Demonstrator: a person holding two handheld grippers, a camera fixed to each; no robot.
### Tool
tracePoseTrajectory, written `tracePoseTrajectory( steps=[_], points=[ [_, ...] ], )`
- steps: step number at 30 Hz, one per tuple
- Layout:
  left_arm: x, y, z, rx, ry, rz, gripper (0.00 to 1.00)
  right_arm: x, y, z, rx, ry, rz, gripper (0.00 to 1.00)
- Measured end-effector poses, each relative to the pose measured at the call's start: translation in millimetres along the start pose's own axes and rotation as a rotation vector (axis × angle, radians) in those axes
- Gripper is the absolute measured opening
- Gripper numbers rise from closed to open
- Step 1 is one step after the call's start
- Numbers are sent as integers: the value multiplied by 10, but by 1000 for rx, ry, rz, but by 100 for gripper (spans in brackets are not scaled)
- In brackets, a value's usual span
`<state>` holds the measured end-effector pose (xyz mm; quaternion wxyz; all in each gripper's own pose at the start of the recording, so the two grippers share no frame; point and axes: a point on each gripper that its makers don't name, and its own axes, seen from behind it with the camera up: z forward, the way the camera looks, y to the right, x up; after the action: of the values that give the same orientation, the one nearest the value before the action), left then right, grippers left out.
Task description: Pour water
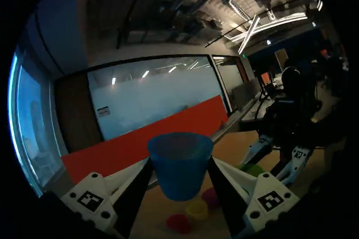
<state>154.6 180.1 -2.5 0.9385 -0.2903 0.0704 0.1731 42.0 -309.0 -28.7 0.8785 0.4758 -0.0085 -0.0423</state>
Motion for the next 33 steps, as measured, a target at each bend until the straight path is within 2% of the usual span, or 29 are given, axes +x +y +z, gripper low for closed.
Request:
tracePoseTrajectory(
  steps=[3, 6, 12, 20, 30, 33],
  points=[
    [7, -14, 0, -9, 15, -62, 82, 10, -1, -3, 0, 2, 0, 88],
    [-17, -49, 7, -7, 19, -100, 82, 17, -5, -5, -2, 2, -1, 88],
    [-148, -91, 30, 5, -4, -122, 82, 32, -26, -5, -1, 1, -4, 88],
    [-255, -102, 49, -2, -16, -189, 82, 54, 15, -34, -15, -4, -11, 88],
    [-533, -157, 35, 15, -56, -244, 82, 81, 215, -159, -64, -8, 1, 88],
    [-593, -170, 16, 21, -61, -241, 82, 78, 297, -220, -85, -12, -1, 88]
  ],
)
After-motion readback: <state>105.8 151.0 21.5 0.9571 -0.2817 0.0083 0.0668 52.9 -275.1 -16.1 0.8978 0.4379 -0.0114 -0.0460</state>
